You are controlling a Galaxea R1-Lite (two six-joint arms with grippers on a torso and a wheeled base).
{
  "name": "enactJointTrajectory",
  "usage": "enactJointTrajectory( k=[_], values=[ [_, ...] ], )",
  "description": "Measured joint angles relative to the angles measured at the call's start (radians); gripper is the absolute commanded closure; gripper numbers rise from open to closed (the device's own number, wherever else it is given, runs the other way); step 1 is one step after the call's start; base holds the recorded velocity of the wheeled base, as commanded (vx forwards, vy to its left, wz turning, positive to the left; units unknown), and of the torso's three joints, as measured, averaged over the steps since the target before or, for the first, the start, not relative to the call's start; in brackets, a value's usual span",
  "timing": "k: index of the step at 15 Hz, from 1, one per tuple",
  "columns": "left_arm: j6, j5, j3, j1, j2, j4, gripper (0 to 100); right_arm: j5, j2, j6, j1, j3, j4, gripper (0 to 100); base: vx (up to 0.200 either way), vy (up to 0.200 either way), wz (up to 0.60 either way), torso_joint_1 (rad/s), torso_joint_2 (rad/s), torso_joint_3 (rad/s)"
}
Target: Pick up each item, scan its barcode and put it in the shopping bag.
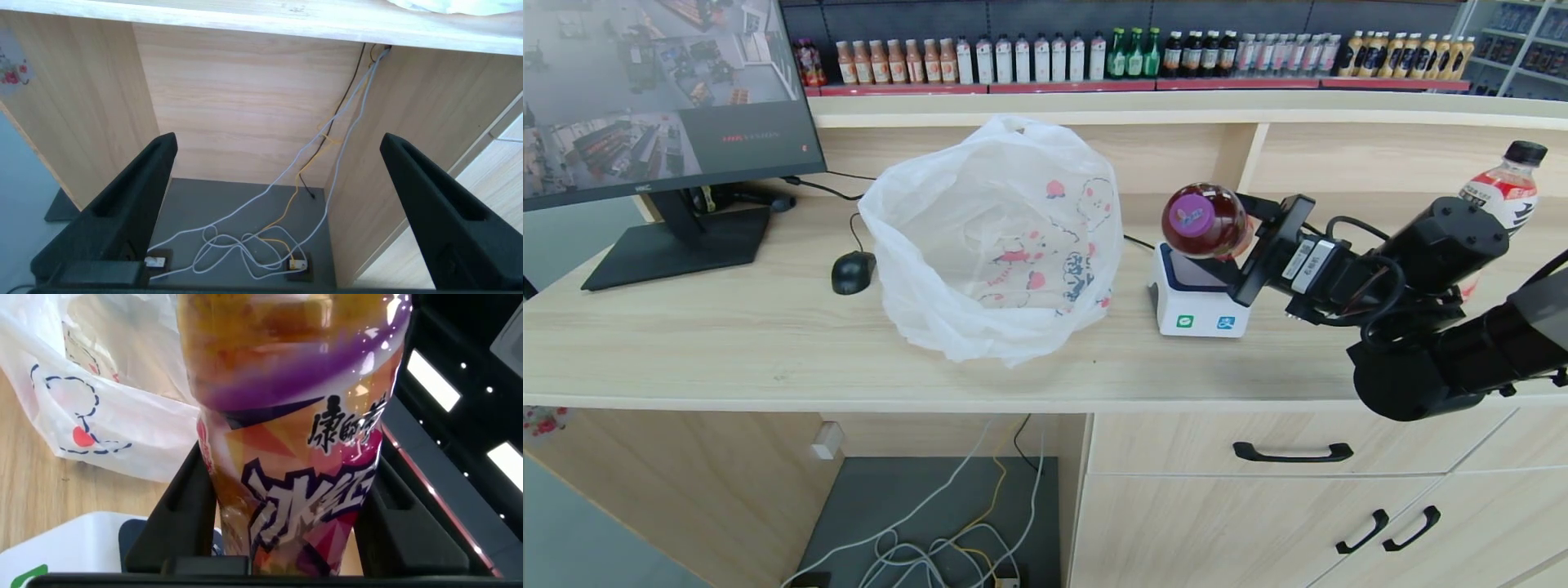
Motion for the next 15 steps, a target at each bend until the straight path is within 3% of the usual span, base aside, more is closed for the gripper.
enactJointTrajectory(
  k=[15],
  values=[
    [0.000,0.000,0.000,0.000,0.000,0.000,0,-0.012,0.002,-0.006,0.025,0.024,0.001,100,0.000,0.000,0.00,0.000,0.00,0.000]
  ],
)
